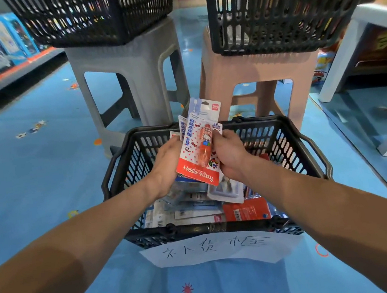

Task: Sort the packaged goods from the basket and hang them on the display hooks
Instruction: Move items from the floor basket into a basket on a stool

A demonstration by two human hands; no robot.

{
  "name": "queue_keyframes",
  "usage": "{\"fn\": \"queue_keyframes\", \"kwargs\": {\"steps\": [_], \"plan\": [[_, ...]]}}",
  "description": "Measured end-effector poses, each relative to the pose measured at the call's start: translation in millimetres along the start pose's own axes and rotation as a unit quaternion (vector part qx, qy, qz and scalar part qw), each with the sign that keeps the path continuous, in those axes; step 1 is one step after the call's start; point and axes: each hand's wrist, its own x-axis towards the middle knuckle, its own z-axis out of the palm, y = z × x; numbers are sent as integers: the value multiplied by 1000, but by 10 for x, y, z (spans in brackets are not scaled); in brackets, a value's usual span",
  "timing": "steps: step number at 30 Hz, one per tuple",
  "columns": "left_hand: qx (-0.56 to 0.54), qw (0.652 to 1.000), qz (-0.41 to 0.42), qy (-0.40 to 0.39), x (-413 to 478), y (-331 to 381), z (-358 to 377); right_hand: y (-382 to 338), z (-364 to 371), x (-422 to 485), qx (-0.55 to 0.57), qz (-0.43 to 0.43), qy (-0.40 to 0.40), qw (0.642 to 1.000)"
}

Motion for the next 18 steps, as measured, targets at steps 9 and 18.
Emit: {"fn": "queue_keyframes", "kwargs": {"steps": [9,18], "plan": [[-10,1000,-1,26,71,118,-74,-110,90,148,-29,-51,19,998],[-94,994,-53,-27,-73,592,-339,-491,492,-23,-71,-57,1,996]]}}
